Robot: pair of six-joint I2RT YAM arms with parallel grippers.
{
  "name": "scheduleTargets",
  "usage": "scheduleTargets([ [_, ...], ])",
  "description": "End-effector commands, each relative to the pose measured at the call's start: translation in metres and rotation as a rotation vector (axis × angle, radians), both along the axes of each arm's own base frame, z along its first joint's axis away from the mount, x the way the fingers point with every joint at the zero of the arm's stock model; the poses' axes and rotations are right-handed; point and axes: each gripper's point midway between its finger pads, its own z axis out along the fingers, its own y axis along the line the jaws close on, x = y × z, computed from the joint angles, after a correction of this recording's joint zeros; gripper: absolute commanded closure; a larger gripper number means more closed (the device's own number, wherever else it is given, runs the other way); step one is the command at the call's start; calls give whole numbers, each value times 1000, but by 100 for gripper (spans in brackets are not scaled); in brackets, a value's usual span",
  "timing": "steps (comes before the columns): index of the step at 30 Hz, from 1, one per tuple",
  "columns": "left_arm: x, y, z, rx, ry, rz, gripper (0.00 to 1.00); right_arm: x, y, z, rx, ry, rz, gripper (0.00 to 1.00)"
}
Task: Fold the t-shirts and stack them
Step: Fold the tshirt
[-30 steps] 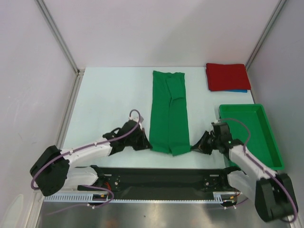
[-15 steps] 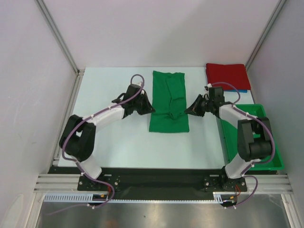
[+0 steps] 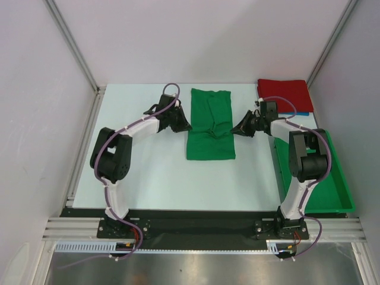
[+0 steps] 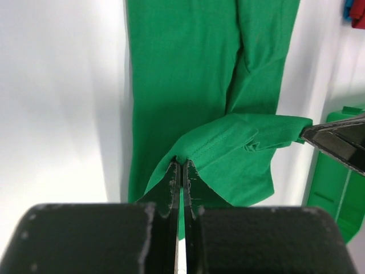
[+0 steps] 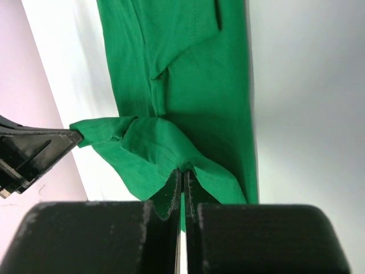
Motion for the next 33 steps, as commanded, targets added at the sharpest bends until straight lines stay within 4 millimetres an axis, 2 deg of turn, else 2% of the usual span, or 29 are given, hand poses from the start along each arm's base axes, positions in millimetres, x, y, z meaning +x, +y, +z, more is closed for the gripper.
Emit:
scheduleTargets([
  [1, 14, -4, 14, -19, -41, -31, 100, 18, -1, 15, 15, -76, 16, 100],
  [15, 32, 3, -1, 38, -15, -54, 100, 39, -10, 6, 47, -88, 6, 100],
  [16, 34, 5, -3, 59, -18, -54, 99, 42, -12, 3, 42, -89, 3, 98],
  [17, 38, 10, -6, 89, -26, -42, 97, 45, -15, 1, 34, -89, -3, 90],
  [18, 40, 14, -4, 122, -38, -57, 93, 50, -21, -1, 2, -97, -9, 86],
  [19, 43, 17, -3, 147, -45, -62, 85, 57, -26, -2, -23, -95, -11, 82],
  [20, 48, 24, -2, 193, -57, -50, 80, 64, -40, -4, -69, -97, -45, 76],
  [22, 53, 37, 14, 274, -96, -51, 65, 70, -54, 5, -136, -118, -42, 74],
  [23, 54, 41, 35, 285, -142, -44, 61, 73, -62, 16, -183, -141, -64, 71],
  [25, 51, 55, 54, 336, -184, -12, 58, 65, -72, 24, -267, -140, -58, 68],
  [26, 46, 57, 63, 333, -196, -8, 56, 62, -79, 41, -300, -173, -74, 65],
  [27, 34, 52, 75, 286, -215, -14, 55, 56, -75, 46, -304, -180, -62, 64],
  [28, 26, 44, 78, 242, -224, -36, 55, 51, -70, 54, -291, -200, -59, 64],
  [29, 16, 31, 77, 205, -226, -67, 55, 37, -58, 47, -251, -189, -24, 63],
  [30, 6, 20, 68, 159, -229, -83, 57, 28, -42, 56, -220, -215, 6, 63],
  [31, -3, 7, 71, 112, -242, -126, 58, 28, -30, 61, -173, -240, 6, 63],
  [32, -9, -12, 71, 91, -271, -163, 58, 13, -14, 52, -121, -225, 56, 63],
  [33, -15, -18, 62, 89, -255, -176, 59, 11, -3, 53, -88, -246, 74, 63],
])
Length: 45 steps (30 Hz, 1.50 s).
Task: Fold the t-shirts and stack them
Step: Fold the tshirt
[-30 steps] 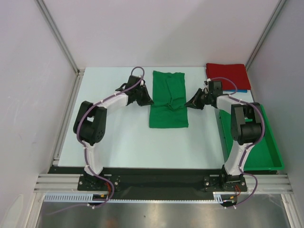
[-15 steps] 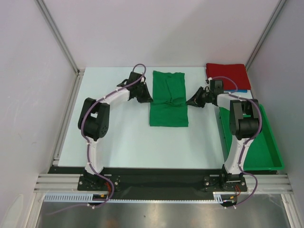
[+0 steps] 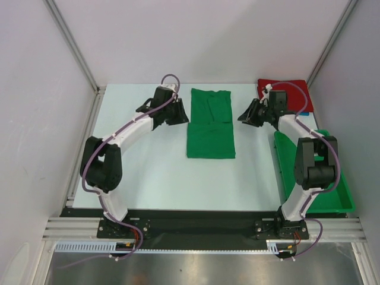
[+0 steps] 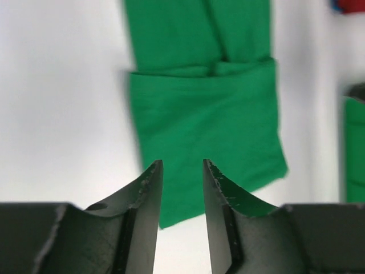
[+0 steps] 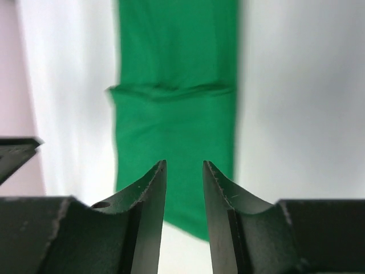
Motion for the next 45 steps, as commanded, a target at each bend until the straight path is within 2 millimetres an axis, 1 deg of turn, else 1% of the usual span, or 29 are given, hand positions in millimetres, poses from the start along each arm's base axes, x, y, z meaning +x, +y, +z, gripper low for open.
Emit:
scheduleTargets([
  [1, -22, -57, 2, -115, -35, -150, 62, -18, 60, 11, 114, -89, 157, 63],
  [3, -20, -69, -1, -166, -26, -168, 65, -24, 80, 6, 184, -73, 201, 63],
  [4, -18, -73, -10, -179, -13, -176, 66, -19, 88, 1, 205, -95, 218, 63],
  [6, -6, -80, -11, -198, -45, -181, 66, -14, 94, -2, 247, -89, 219, 65],
  [7, -3, -82, -15, -198, -39, -187, 66, -8, 96, -12, 261, -85, 224, 67],
  [8, 3, -81, -31, -183, -16, -179, 67, -5, 97, -14, 273, -80, 228, 69],
  [10, 14, -79, -34, -174, -22, -162, 67, 3, 97, -25, 283, -67, 223, 71],
  [11, 16, -78, -48, -181, 14, -161, 67, 7, 94, -31, 282, -58, 216, 73],
  [12, 21, -80, -49, -192, 17, -161, 67, 10, 92, -36, 281, -50, 212, 73],
  [18, 42, -76, -90, -185, 96, -138, 67, 26, 67, -77, 299, 2, 152, 77],
  [20, 50, -69, -100, -183, 118, -121, 67, 33, 59, -81, 287, -1, 132, 77],
  [21, 59, -69, -95, -190, 107, -118, 67, 35, 55, -88, 282, 13, 124, 77],
  [22, 61, -67, -105, -188, 128, -113, 68, 36, 49, -92, 272, 24, 115, 77],
  [26, 74, -58, -101, -205, 129, -97, 67, 43, 37, -96, 244, 29, 93, 77],
  [28, 74, -57, -93, -218, 123, -100, 67, 42, 31, -89, 220, 32, 85, 77],
  [29, 75, -56, -77, -218, 94, -98, 67, 42, 27, -86, 198, 26, 73, 76],
  [31, 69, -48, -71, -190, 79, -83, 67, 34, 20, -85, 141, 48, 66, 75],
  [32, 71, -39, -43, -168, 16, -47, 66, 35, 12, -69, 93, 23, 35, 72],
  [33, 61, -30, -48, -141, 28, -25, 64, 23, 7, -71, 50, 63, 31, 70],
  [34, 57, -25, -36, -136, 8, -6, 64, 17, -2, -74, 2, 80, -6, 62],
  [35, 55, -18, -28, -117, -22, 33, 63, 13, -5, -53, -14, 48, -16, 59],
  [37, 35, -8, -4, -118, -66, 53, 59, -8, -13, -54, -65, 86, -40, 54],
  [38, 28, -9, 2, -120, -79, 59, 58, -15, -12, -38, -78, 60, -39, 52],
  [39, 14, -2, 11, -116, -95, 74, 57, -25, -14, -36, -93, 71, -37, 50],
  [41, -2, -7, 20, -153, -107, 71, 57, -49, -13, -41, -108, 96, -27, 45],
  [42, -20, -10, 17, -184, -88, 43, 57, -56, -7, -24, -98, 52, -14, 44],
  [43, -28, -16, 17, -210, -88, 21, 57, -65, 2, -20, -63, 44, 11, 42],
  [44, -37, -30, 18, -242, -93, -11, 58, -80, 9, -27, -34, 67, 28, 42],
  [45, -47, -37, 10, -246, -73, -39, 61, -83, 26, -15, 4, 11, 71, 43],
])
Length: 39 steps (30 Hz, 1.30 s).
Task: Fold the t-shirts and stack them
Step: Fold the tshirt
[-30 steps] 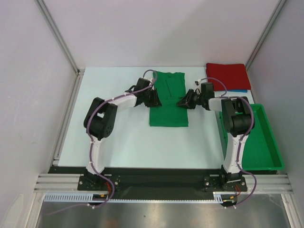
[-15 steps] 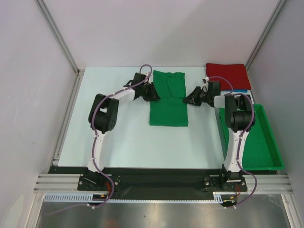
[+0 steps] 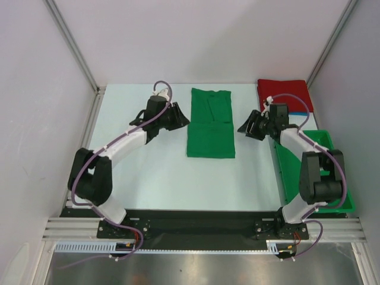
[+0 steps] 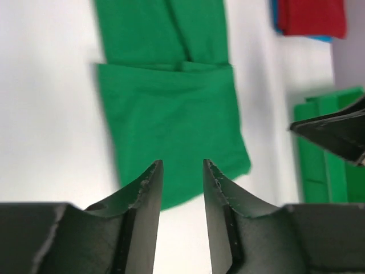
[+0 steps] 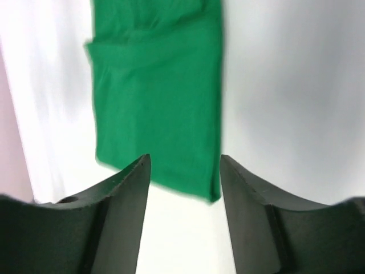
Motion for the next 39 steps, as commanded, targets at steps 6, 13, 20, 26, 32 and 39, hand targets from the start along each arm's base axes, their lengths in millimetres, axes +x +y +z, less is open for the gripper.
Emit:
scheduleTargets([
  [6, -47, -86, -41, -97, 54, -211, 68, -54, 103, -1, 249, -4, 293, 61],
  [13, -49, -70, -105, -10, 149, -173, 71, -62, 109, -54, 268, 105, 305, 76],
  [20, -74, -21, -155, 69, 259, -103, 72, -88, 55, -93, 234, 205, 201, 77],
  [26, -88, -2, -123, 96, 175, -90, 70, -106, 4, -89, 108, 215, 97, 76],
  [32, -89, -25, -70, 7, 83, -127, 68, -98, 20, -26, 140, 83, 110, 72],
  [39, -80, -80, -73, -91, 121, -221, 68, -67, 73, -9, 202, 38, 202, 69],
])
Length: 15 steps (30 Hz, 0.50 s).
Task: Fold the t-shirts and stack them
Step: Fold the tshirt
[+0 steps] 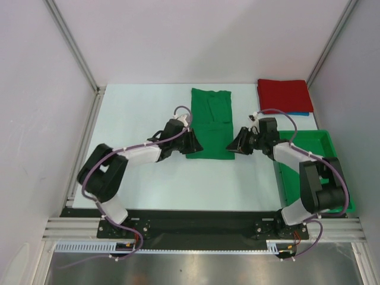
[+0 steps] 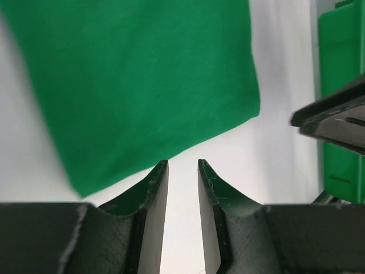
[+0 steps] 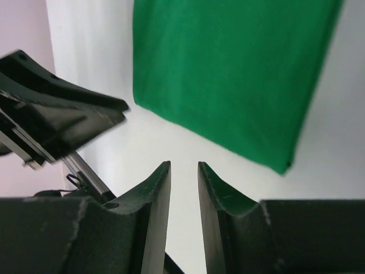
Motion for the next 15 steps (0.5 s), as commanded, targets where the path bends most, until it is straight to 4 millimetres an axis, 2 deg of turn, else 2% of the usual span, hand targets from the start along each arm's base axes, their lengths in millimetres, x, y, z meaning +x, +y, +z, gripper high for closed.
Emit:
scheduleTargets([
  [1, 4, -36, 6, -98, 20, -55, 68, 26, 20, 1, 55, -14, 6, 69],
  [4, 0, -51, -13, -99, 58, -94, 67, 34, 25, -7, 87, 0, 9, 69],
  [5, -1, -55, -15, -102, 65, -108, 68, 36, 23, -16, 81, 20, 4, 69],
  [7, -5, -54, -28, -89, 89, -109, 68, 37, 20, -28, 75, 35, 3, 69],
  [8, -8, -47, -39, -64, 101, -92, 68, 33, 14, -40, 74, 66, -6, 69],
  [11, -17, -31, -51, -20, 108, -77, 68, 27, 2, -56, 70, 90, -24, 69],
  [12, -19, -26, -53, -7, 111, -69, 68, 22, -10, -64, 65, 111, -49, 69],
  [13, -18, -22, -46, -9, 89, -69, 68, 19, -15, -68, 62, 120, -60, 69],
  [15, -24, -11, -47, 17, 86, -68, 68, 8, -27, -78, 44, 141, -74, 69],
])
